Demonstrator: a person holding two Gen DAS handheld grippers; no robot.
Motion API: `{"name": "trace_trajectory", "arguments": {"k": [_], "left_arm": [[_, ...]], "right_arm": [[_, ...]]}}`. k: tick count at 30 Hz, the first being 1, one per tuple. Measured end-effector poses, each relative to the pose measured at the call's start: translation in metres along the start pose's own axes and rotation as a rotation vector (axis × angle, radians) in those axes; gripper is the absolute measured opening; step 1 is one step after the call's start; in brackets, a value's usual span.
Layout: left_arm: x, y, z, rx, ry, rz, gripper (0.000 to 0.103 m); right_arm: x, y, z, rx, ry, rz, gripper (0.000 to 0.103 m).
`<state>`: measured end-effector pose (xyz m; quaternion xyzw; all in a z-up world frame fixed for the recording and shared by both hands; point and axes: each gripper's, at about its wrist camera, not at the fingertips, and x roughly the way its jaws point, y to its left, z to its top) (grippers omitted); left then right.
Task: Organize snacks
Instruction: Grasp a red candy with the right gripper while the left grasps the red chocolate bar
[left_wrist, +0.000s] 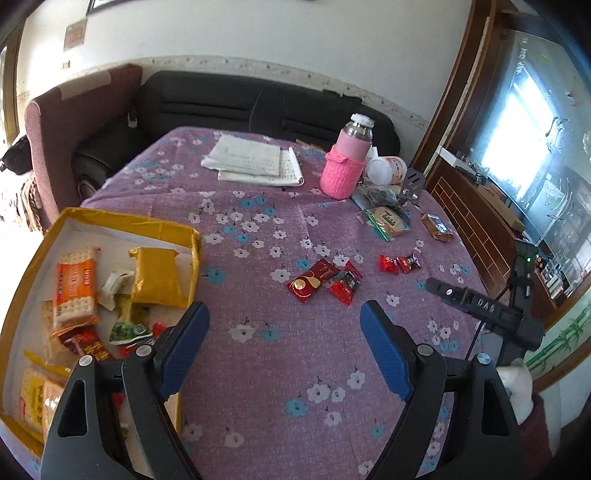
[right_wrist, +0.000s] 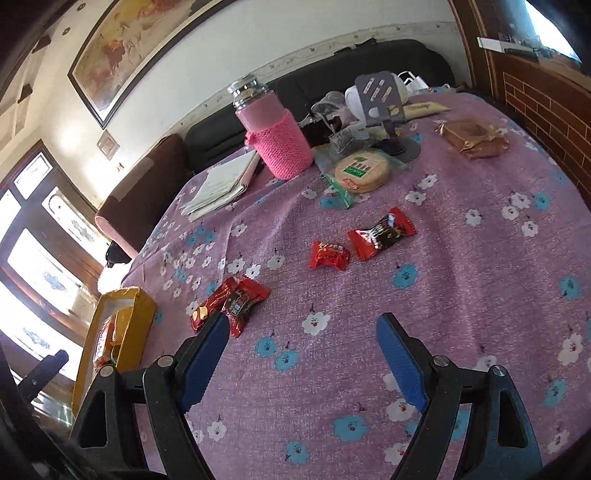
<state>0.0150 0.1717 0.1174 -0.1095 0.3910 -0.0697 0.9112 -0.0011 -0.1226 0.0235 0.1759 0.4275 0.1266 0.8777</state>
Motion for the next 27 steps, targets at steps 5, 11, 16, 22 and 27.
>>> {"name": "trace_trajectory", "arguments": {"k": [5, 11, 16, 22, 27], "left_arm": [[0.049, 0.015, 0.017, -0.078, 0.121, -0.067, 0.084], [0.078, 0.020, 0.017, -0.114, 0.172, -0.077, 0.084], [0.092, 0.018, 0.021, -0.114, 0.179, -0.085, 0.084], [0.123, -0.011, 0.028, 0.011, 0.174, -0.097, 0.084], [0.160, -0.040, 0.026, 0.184, 0.217, -0.048, 0.084]], "right_arm": [[0.056, 0.039, 0.002, -0.040, 0.078, 0.018, 0.074], [0.110, 0.080, -0.001, -0.081, 0.121, -0.057, 0.074], [0.112, 0.091, -0.005, -0.147, 0.091, -0.136, 0.029], [0.086, 0.061, -0.011, -0.075, 0.045, -0.094, 0.029], [0.061, 0.026, -0.014, 0.040, 0.011, 0.016, 0.029]]}}
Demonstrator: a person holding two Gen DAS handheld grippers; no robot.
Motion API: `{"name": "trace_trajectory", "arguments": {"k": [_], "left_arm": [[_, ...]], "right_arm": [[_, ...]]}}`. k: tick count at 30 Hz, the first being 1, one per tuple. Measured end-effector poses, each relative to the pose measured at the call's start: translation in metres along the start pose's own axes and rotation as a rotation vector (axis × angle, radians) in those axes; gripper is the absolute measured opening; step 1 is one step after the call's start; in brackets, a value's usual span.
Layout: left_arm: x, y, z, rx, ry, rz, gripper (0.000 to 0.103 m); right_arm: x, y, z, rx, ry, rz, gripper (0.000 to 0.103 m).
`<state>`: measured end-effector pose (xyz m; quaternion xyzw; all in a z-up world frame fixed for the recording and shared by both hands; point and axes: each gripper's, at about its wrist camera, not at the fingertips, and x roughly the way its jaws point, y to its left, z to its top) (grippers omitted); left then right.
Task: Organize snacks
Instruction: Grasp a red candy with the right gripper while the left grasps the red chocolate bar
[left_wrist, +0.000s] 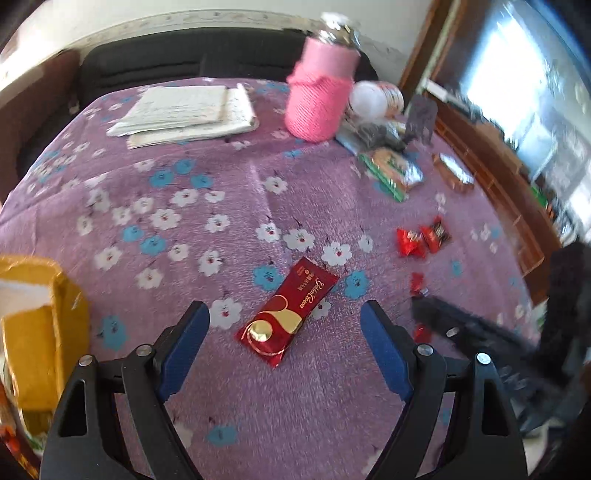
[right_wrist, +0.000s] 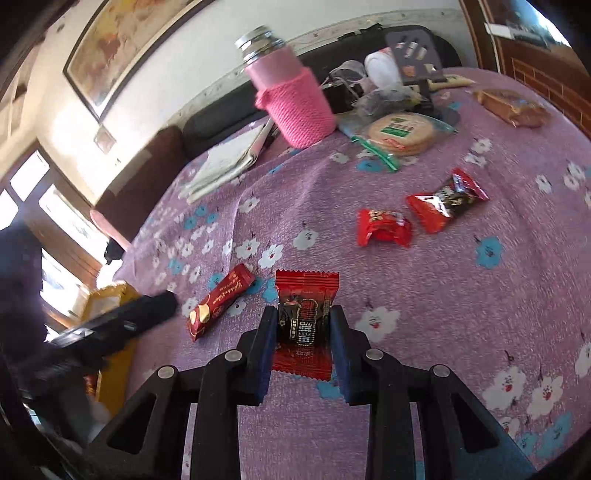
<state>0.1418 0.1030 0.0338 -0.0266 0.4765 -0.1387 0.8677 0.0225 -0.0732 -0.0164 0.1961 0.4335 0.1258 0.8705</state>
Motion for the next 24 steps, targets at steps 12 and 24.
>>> {"name": "trace_trajectory", "arguments": {"k": [12, 24], "left_arm": [[0.031, -0.025, -0.003, 0.180, 0.038, 0.091, 0.026], [-0.013, -0.025, -0.021, 0.107, -0.018, 0.061, 0.023]], "right_arm": [[-0.002, -0.016, 0.009, 0.037, 0.007, 0.069, 0.031], [-0.006, -0.003, 0.006, -0.009, -0.007, 0.084, 0.031]]}}
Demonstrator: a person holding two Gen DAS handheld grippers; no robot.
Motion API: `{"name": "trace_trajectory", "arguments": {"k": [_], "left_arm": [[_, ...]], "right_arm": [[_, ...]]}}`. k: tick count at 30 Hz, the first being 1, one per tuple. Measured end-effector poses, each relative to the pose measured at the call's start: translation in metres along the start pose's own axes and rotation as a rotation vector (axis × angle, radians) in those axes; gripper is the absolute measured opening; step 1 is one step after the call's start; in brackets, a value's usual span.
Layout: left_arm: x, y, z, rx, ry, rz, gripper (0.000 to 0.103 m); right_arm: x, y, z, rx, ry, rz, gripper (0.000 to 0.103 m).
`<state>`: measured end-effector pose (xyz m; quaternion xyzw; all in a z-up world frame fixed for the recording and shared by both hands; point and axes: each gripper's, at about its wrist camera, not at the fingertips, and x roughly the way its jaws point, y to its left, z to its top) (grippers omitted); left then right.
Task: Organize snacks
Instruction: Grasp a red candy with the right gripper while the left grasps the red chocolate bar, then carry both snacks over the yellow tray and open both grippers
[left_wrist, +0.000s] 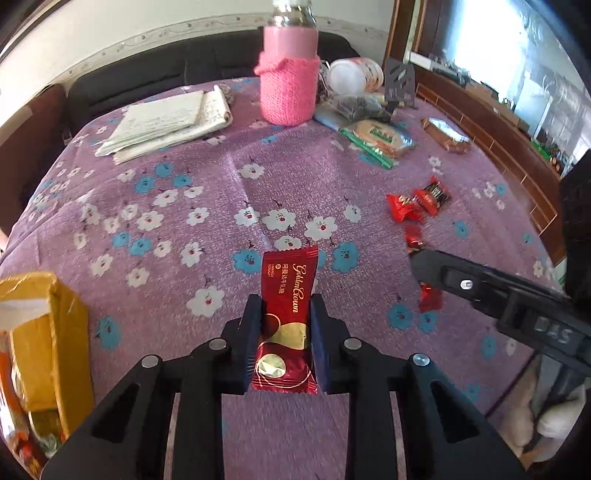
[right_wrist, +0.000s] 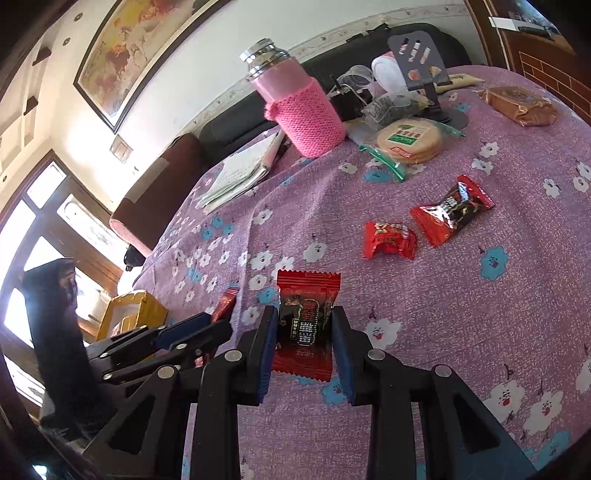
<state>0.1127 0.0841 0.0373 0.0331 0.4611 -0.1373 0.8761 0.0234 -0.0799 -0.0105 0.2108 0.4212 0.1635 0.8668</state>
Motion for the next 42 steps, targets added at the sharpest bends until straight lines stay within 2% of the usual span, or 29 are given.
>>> {"name": "trace_trajectory", "arguments": {"k": [5, 9, 12, 15, 18, 23, 29, 32, 37, 42], "left_arm": [[-0.056, 0.010, -0.021, -0.061, -0.085, -0.006, 0.023], [-0.114, 0.041, -0.048, -0.156, -0.159, -0.009, 0.023], [-0.153, 0.072, -0.066, -0.228, -0.217, 0.022, 0.023], [-0.188, 0.108, -0.085, -0.290, -0.275, 0.094, 0.023], [-0.206, 0.139, -0.101, -0.353, -0.300, 0.119, 0.023], [-0.218, 0.183, -0.124, -0.430, -0.312, 0.158, 0.023], [-0.206, 0.219, -0.147, -0.499, -0.303, 0.163, 0.023], [-0.197, 0.235, -0.154, -0.524, -0.292, 0.169, 0.023], [-0.183, 0.251, -0.161, -0.549, -0.270, 0.166, 0.023], [-0.171, 0.261, -0.164, -0.566, -0.249, 0.173, 0.023]], "right_arm": [[-0.003, 0.011, -0.002, -0.027, -0.006, 0.025, 0.031], [-0.008, 0.024, -0.005, -0.061, -0.024, 0.044, 0.031], [-0.010, 0.036, -0.010, -0.098, -0.037, 0.049, 0.031], [-0.009, 0.053, -0.018, -0.150, -0.036, 0.051, 0.031], [-0.009, 0.077, -0.028, -0.205, -0.020, 0.034, 0.030], [-0.013, 0.131, -0.047, -0.274, 0.041, 0.108, 0.030], [0.001, 0.223, -0.074, -0.442, 0.112, 0.152, 0.031], [0.017, 0.258, -0.090, -0.486, 0.173, 0.189, 0.031], [0.055, 0.294, -0.110, -0.527, 0.240, 0.167, 0.031], [0.089, 0.303, -0.112, -0.523, 0.270, 0.127, 0.031]]}}
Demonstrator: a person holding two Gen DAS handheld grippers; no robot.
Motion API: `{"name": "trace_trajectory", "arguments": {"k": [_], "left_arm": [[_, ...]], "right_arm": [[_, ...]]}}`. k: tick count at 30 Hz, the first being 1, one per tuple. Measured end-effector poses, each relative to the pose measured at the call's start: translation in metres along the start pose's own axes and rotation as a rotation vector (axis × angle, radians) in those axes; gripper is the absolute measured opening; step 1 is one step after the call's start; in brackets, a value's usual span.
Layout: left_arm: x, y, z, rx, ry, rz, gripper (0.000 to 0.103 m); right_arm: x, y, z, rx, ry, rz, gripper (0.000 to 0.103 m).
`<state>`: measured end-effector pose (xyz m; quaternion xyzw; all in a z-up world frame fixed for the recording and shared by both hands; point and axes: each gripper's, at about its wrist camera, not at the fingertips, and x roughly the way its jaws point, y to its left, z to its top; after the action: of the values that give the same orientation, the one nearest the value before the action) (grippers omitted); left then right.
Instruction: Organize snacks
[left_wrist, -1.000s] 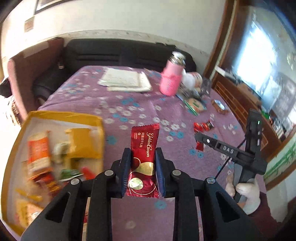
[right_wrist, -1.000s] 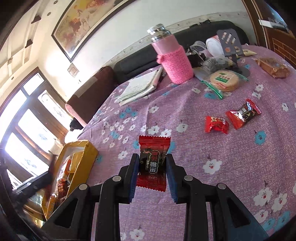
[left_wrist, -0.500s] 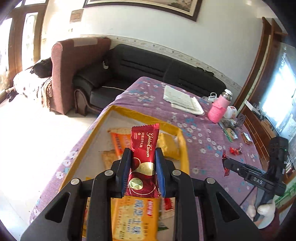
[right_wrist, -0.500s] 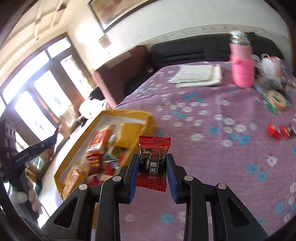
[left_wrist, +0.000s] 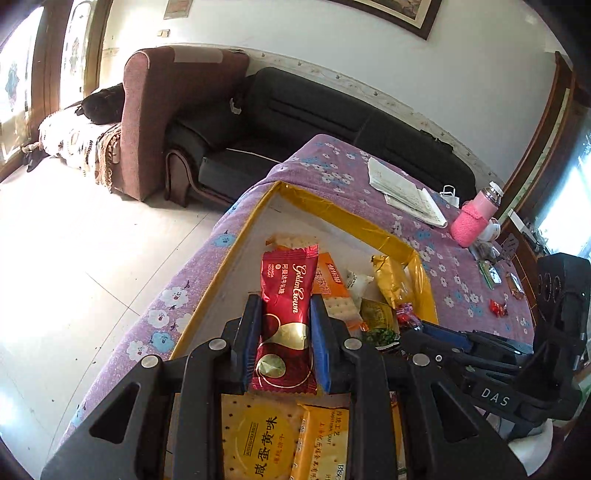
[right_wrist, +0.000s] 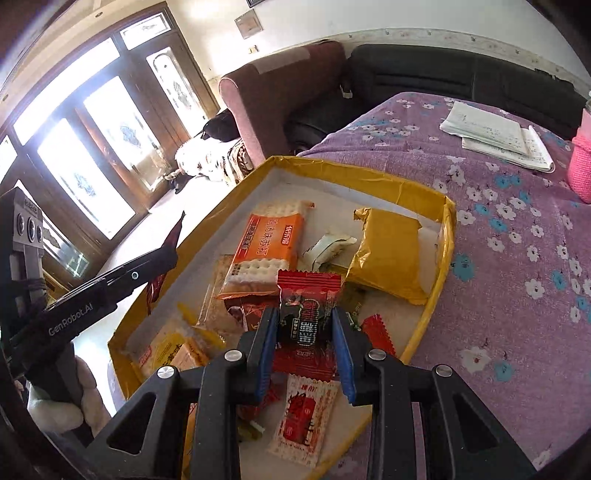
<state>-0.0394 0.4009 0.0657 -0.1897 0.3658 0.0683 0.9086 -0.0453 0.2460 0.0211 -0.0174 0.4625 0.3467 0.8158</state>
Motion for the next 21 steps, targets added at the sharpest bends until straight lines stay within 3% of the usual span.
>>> {"name": "trace_trajectory", "arguments": {"k": [4, 10, 21], "left_arm": [[0.005, 0.006, -0.001, -0.020, 0.006, 0.000, 0.024], [0.001, 0.008, -0.003, -0.041, 0.007, -0.011, 0.045], [-0.060, -0.025, -0.014, -0.005, -0.123, 0.048, 0.065]], "right_arm": [[0.015, 0.006, 0.003, -0.017, 0.021, -0.023, 0.031], [0.017, 0.008, 0.001, -0.023, 0.008, -0.036, 0.043], [-0.057, 0.016, -0.019, -0.071, -0.155, -0.037, 0.056]]}}
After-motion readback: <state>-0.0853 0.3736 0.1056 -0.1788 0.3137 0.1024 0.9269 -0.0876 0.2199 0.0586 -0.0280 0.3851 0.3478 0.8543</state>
